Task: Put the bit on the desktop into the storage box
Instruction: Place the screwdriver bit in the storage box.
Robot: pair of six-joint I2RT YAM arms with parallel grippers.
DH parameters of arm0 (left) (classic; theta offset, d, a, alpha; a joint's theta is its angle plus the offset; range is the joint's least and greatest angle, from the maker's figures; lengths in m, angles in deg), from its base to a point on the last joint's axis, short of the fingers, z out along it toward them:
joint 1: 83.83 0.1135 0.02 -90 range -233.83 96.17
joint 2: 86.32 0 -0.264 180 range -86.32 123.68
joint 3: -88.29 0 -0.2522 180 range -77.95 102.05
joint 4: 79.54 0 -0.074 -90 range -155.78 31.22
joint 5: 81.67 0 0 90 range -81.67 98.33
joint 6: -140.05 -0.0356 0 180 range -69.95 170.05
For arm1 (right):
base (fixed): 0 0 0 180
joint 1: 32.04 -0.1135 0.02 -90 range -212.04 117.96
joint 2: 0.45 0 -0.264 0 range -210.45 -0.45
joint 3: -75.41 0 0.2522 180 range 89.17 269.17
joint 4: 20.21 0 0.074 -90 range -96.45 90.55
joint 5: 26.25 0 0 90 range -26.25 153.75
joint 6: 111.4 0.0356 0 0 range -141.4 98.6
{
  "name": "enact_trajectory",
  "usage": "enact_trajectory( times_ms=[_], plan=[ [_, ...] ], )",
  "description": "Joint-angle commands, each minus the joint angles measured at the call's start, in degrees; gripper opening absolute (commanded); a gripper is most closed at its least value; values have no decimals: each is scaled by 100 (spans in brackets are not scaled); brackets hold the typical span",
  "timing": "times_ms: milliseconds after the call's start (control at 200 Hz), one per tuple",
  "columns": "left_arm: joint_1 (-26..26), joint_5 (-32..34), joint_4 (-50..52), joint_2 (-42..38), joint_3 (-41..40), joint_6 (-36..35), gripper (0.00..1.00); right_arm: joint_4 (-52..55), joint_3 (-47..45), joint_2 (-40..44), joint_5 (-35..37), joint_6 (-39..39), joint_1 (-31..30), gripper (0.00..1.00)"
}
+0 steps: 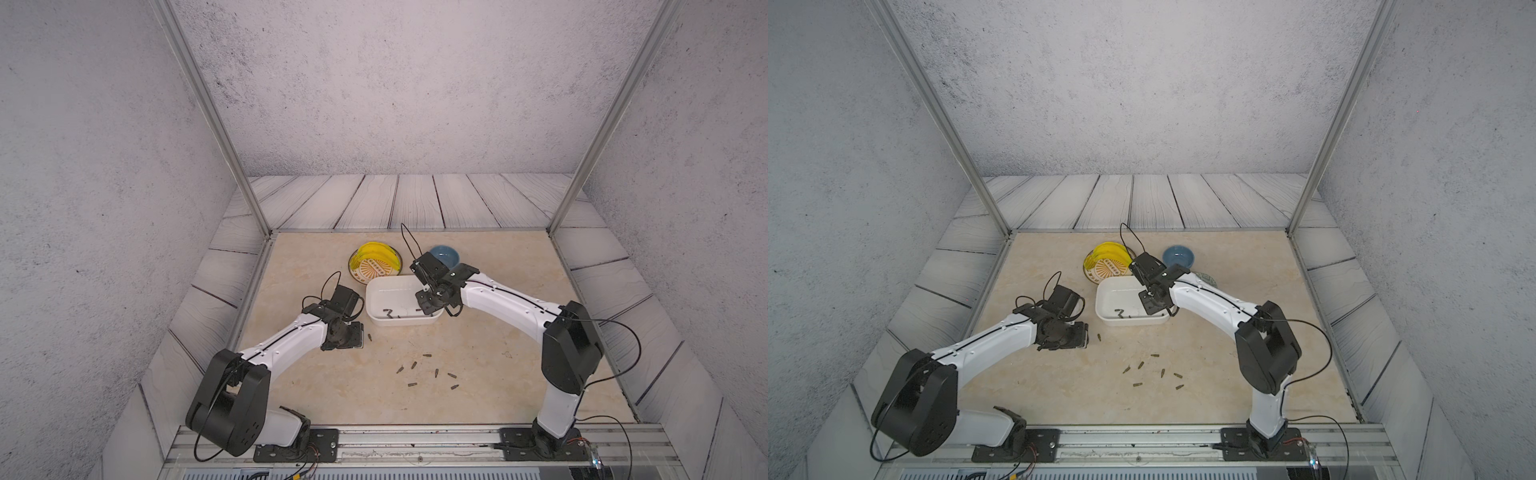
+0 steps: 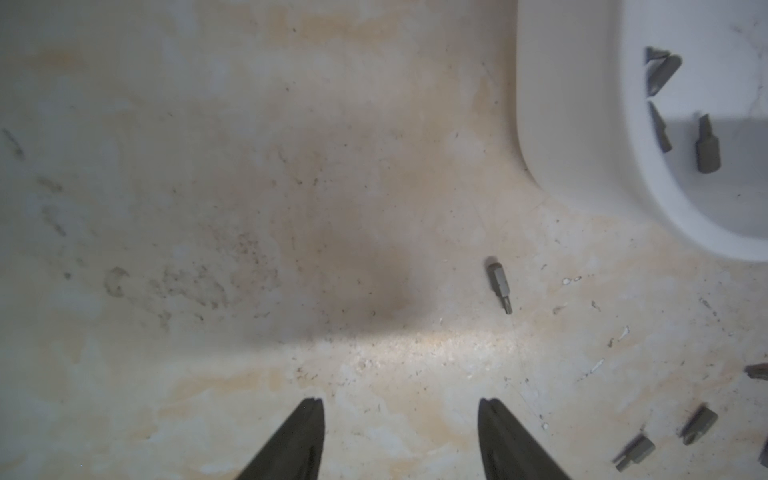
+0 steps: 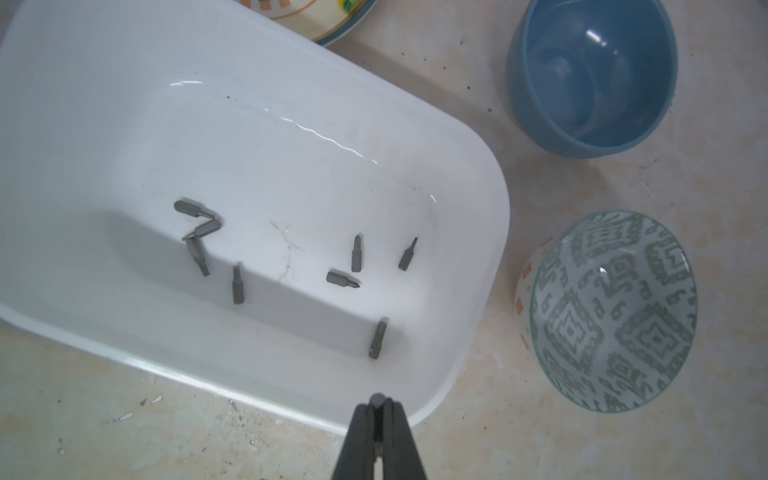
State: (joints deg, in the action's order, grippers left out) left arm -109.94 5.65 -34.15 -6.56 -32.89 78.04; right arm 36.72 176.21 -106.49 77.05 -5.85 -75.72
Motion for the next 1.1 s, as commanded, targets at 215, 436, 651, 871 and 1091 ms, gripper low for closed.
enact_trajectory(
  times_ms=[215, 436, 651, 871, 1091],
  plan=[
    [-75, 22, -1142, 127, -382, 528, 65, 57, 264, -372, -209, -61, 129, 12],
    [-140, -59, -1379, 504, -308, 618, 65, 121, 400, -568, -227, -71, 185, 26],
    [-165, 4, -1371, 623, -245, 569, 65, 147, 392, -542, -223, -57, 211, 38],
    [-236, 43, -1388, 774, -195, 567, 65, 138, 286, -445, -214, -63, 233, 38],
    [-289, 65, -1406, 829, -138, 585, 65, 121, 205, -331, -201, -78, 264, 38]
  ],
)
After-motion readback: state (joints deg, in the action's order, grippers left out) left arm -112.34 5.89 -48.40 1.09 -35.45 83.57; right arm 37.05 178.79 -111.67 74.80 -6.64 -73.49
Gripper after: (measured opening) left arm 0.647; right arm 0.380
